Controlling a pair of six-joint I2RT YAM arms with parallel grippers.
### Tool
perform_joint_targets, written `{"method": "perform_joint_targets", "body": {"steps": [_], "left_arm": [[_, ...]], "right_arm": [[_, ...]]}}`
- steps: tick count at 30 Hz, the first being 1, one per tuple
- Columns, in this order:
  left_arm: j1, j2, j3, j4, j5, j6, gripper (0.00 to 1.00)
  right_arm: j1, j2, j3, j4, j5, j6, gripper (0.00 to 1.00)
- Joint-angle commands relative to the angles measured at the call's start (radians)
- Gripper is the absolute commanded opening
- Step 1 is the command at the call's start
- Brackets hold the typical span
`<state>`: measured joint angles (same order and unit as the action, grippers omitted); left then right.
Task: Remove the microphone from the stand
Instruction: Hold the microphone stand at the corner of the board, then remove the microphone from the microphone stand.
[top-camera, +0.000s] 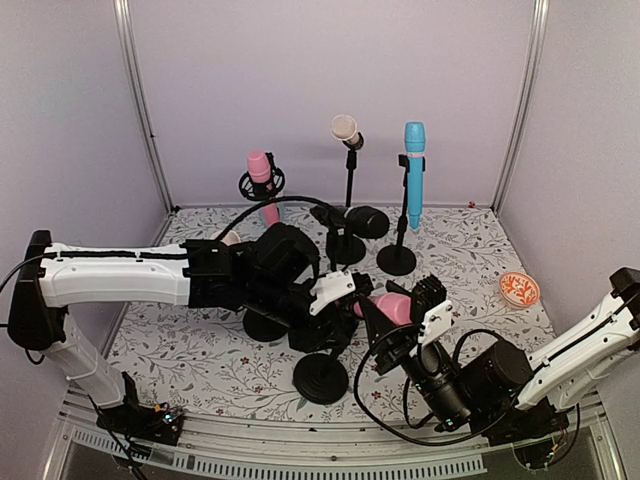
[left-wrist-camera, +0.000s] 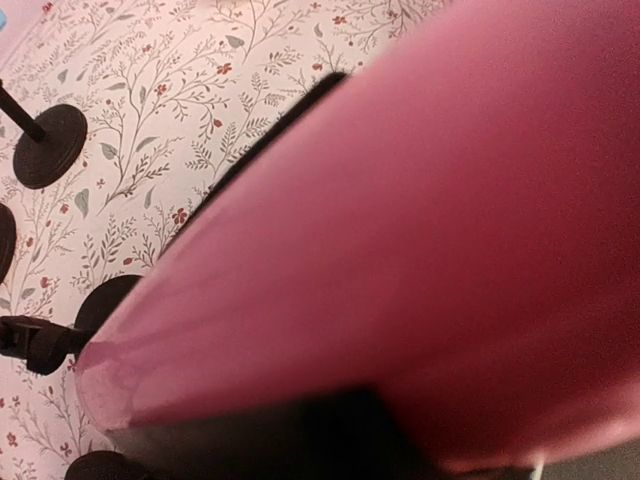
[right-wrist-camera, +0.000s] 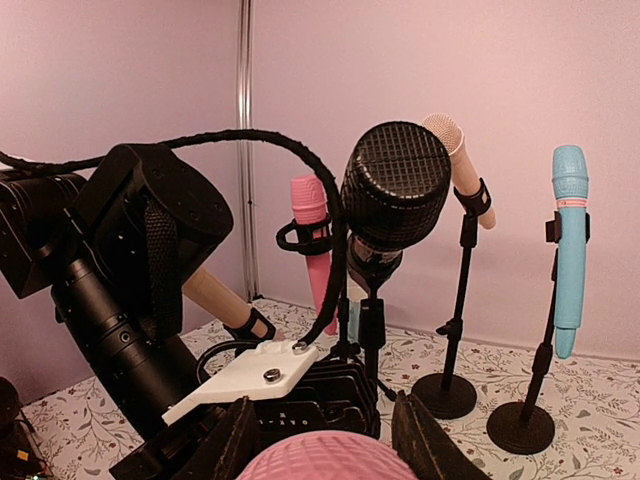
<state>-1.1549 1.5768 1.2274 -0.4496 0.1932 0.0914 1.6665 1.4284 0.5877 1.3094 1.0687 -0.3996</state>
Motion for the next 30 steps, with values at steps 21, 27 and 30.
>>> {"method": "perform_joint_targets", "body": {"steps": [21, 27, 30], "left_arm": [[-0.027, 0.108, 0.061, 0.041, 0.015, -0.034, 0.40], [-0.021, 0.100, 0.037, 0.062, -0.095, -0.016, 0.00], [-0.002, 0.083, 0.018, 0.055, -0.096, -0.006, 0.00]], "right_arm": [[0.022, 0.151, -0.005, 0.501, 0.049, -0.193, 0.00], [0.029, -0.007, -0.032, 0.061, -0.096, 0.139, 0.00], [0.043, -0.082, -0.045, -0.061, -0.131, 0.227, 0.00]]}}
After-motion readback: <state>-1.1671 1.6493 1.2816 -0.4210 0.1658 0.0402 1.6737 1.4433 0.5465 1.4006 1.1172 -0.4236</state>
